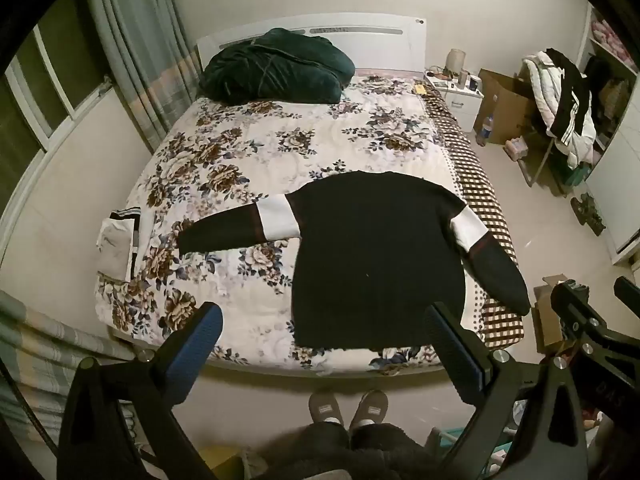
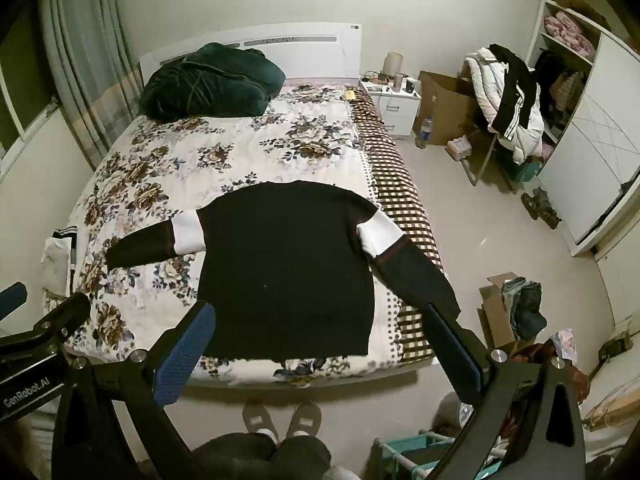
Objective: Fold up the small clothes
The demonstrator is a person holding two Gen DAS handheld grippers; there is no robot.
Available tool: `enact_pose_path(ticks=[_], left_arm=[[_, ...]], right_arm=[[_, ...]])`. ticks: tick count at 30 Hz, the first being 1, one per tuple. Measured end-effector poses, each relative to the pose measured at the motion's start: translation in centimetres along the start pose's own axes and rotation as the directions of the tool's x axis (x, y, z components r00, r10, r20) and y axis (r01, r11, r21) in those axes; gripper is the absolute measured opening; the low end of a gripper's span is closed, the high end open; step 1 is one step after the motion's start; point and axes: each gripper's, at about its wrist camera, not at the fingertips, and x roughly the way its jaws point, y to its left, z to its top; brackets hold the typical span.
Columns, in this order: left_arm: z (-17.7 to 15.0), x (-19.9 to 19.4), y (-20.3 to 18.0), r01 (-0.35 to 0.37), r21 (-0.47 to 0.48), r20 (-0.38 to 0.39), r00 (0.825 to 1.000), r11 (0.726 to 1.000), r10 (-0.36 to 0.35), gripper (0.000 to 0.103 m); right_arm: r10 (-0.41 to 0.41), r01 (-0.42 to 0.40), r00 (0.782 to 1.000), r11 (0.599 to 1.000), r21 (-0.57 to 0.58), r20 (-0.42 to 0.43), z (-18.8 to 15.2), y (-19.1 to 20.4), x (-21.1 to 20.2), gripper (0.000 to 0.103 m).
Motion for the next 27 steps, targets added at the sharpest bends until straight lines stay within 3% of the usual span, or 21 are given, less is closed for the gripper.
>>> enact_pose_path(ticks=[27], left_arm=[[-0.01, 0.03, -0.05, 0.000, -0.002, 0.005, 1.000, 1.000, 0.000, 0.103]], right_arm=[[0.001, -0.001, 1.000, 1.000, 0.002, -0.003, 0.40, -0.03, -0.21, 0.103]])
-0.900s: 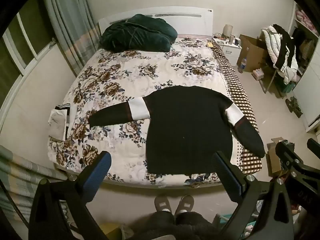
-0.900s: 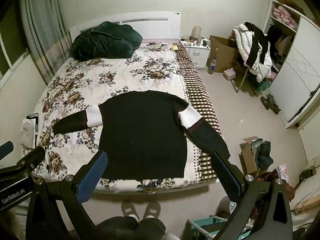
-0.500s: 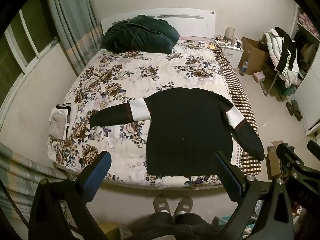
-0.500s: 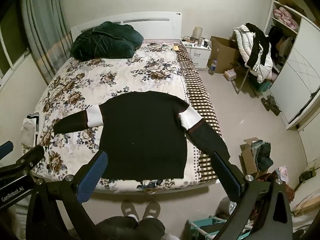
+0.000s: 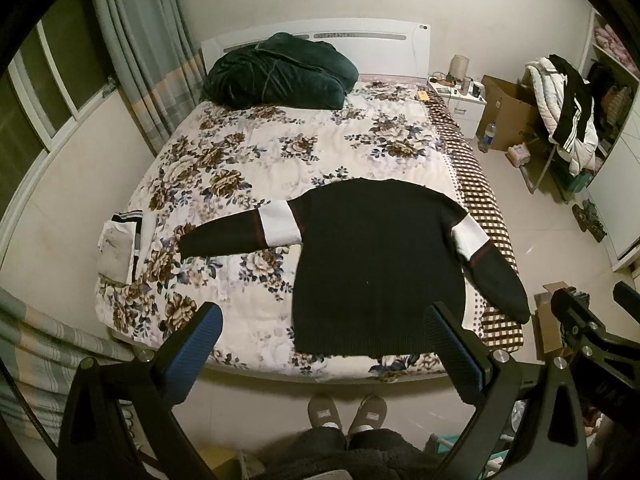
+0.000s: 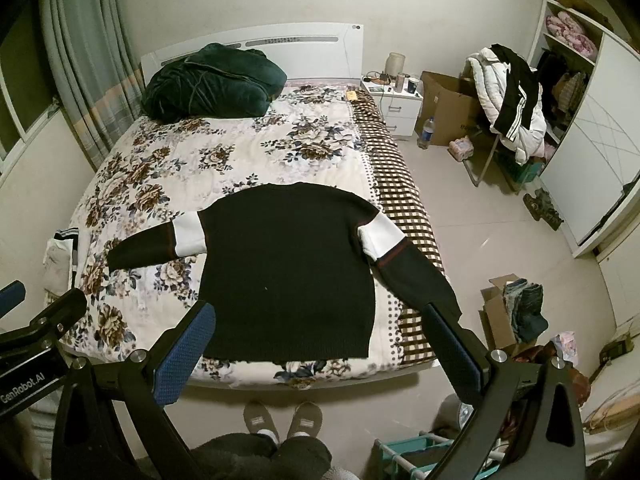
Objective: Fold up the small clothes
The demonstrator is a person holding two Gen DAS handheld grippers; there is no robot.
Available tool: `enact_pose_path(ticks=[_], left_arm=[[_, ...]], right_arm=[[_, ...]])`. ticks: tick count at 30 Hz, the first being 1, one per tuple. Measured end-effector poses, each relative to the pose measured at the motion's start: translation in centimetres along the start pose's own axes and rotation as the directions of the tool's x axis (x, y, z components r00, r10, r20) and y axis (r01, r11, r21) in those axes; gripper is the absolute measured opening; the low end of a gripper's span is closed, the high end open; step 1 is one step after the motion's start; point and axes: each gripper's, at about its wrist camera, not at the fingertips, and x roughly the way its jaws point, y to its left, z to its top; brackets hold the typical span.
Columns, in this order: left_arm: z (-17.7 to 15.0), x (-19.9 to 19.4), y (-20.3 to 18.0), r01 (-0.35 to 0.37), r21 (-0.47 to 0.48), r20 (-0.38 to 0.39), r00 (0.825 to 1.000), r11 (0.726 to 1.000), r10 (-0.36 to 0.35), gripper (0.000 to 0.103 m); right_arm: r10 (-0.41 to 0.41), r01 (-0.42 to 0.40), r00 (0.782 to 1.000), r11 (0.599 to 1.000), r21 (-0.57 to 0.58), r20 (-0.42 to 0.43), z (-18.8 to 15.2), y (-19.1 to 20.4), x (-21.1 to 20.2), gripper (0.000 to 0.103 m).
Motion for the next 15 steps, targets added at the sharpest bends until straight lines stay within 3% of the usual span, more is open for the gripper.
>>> enact_pose_path(ticks=[15], left_arm=[[0.80, -0.36, -0.01, -0.002, 0.000, 0.005, 1.000, 1.000, 0.002, 0.103]], right_arm=[[0.002, -0.002, 1.000, 1.000, 0.000, -0.001, 0.22, -0.04, -0.10, 0.103]])
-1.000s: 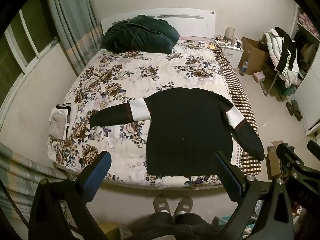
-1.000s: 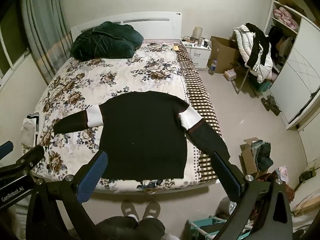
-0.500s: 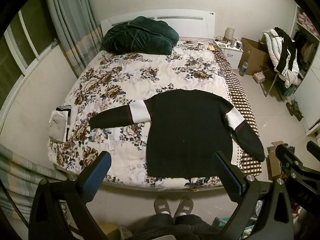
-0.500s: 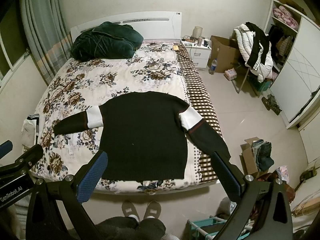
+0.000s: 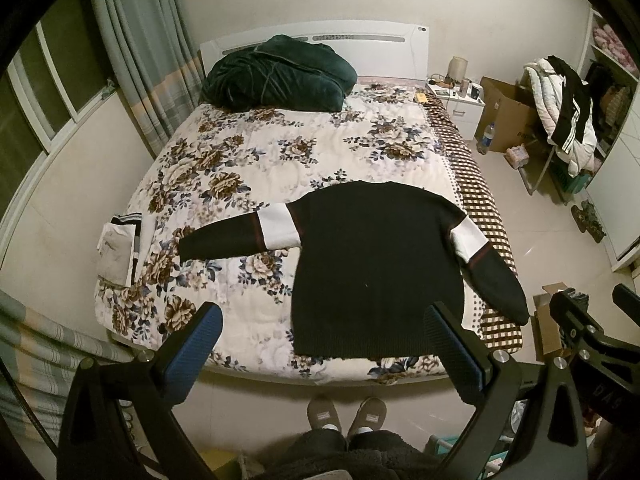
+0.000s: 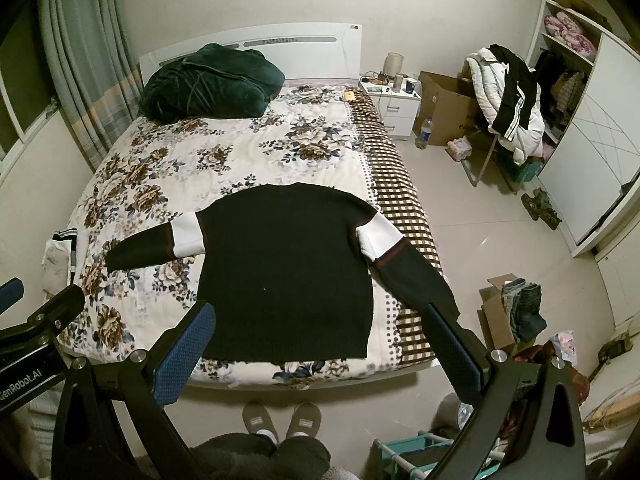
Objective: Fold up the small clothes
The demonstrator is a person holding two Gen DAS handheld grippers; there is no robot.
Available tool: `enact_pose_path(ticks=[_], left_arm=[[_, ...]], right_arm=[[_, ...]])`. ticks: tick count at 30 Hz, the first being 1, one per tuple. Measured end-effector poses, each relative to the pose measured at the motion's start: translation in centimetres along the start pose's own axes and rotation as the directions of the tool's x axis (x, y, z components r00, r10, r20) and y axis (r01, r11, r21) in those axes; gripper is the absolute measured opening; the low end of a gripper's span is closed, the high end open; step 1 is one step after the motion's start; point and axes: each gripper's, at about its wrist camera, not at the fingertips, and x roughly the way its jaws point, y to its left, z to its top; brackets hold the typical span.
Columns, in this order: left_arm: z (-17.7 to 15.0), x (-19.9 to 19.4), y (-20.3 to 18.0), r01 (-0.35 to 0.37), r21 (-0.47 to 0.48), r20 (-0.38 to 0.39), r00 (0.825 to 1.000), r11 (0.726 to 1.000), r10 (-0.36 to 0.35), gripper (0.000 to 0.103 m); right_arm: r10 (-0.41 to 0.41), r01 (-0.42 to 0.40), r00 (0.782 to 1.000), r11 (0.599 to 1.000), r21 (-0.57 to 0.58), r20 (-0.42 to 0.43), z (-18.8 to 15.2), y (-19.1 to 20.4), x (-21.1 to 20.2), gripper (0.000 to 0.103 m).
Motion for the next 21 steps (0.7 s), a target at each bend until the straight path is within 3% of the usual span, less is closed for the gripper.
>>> enact_pose_path(ticks=[6, 10, 21], left_arm=[[0.0, 0.0, 0.0, 0.000, 0.000, 0.002, 1.000, 1.000, 0.000, 0.103], [1.8, -0.5, 0.2, -0.001, 0.001, 0.005, 1.000, 1.000, 0.001, 0.103], [1.6, -0.5, 0.2, -0.001, 0.001, 0.008, 1.000, 1.000, 0.001, 0.103]], right_arm=[[0.001, -0.001, 1.000, 1.000, 0.000, 0.001, 0.1, 0.0, -0.1, 0.103], [0.001, -0.001, 1.000, 1.000, 0.000, 0.001, 0.1, 0.0, -0.1, 0.103], [0.000, 0.000, 1.000, 1.000, -0.001, 0.002, 0.3, 0.0, -0.2, 0.103]])
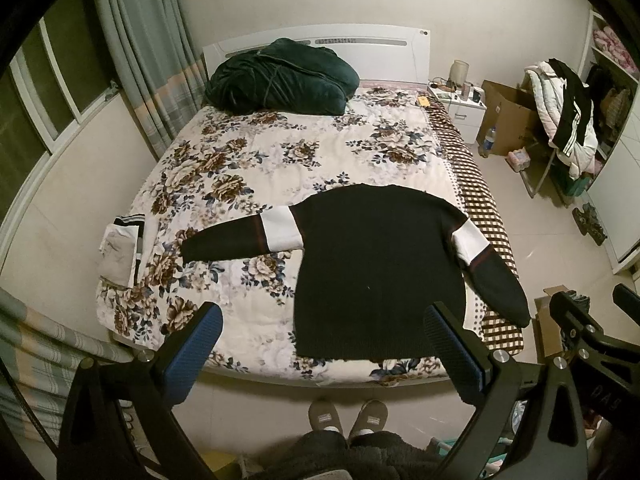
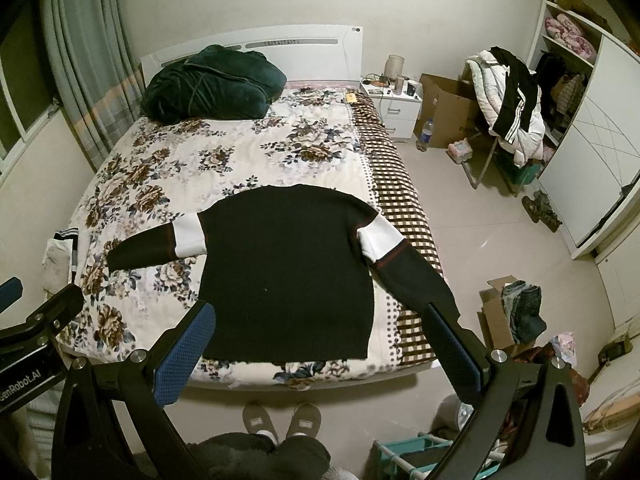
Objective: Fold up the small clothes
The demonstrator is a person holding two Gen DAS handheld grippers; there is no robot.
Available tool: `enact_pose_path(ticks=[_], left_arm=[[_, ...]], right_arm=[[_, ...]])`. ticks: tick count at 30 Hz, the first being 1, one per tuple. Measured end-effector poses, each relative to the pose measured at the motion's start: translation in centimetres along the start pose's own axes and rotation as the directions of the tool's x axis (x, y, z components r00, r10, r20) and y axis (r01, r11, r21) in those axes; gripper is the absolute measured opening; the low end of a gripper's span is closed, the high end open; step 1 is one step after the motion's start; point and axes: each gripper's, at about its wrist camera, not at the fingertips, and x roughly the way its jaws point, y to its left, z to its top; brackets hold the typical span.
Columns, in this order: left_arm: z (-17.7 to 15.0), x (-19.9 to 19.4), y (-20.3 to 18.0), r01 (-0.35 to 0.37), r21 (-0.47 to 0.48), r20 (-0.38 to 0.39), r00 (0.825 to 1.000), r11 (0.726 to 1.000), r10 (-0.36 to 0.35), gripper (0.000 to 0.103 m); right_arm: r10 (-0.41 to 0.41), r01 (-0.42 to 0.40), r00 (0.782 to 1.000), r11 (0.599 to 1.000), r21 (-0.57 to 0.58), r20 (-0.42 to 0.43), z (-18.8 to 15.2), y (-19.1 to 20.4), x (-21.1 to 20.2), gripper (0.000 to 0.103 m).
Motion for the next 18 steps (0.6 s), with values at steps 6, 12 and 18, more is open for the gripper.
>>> enact_pose_path(ticks=[6, 12, 18], left_arm=[[0.21, -0.07, -0.03, -0.001, 0.001, 0.003, 1.000, 1.000, 0.001, 0.103], [0.17, -0.08, -0.01, 0.001, 0.000, 0.001, 1.000, 1.000, -0.001, 0.103], [-0.14, -0.04, -0.04, -0.001, 0.001, 0.006, 1.000, 1.000, 0.001, 0.103]], right_arm=[[0.000, 0.000, 1.000, 1.000, 0.000, 0.002, 0.00, 0.08, -0.06, 0.103], [0.000, 0.000, 1.000, 1.000, -0.001, 0.002, -0.03, 0.17, -0.14, 0.103], [0.000, 0.000, 1.000, 1.000, 0.002, 0.002, -0.03, 0.24, -0.18, 0.103]])
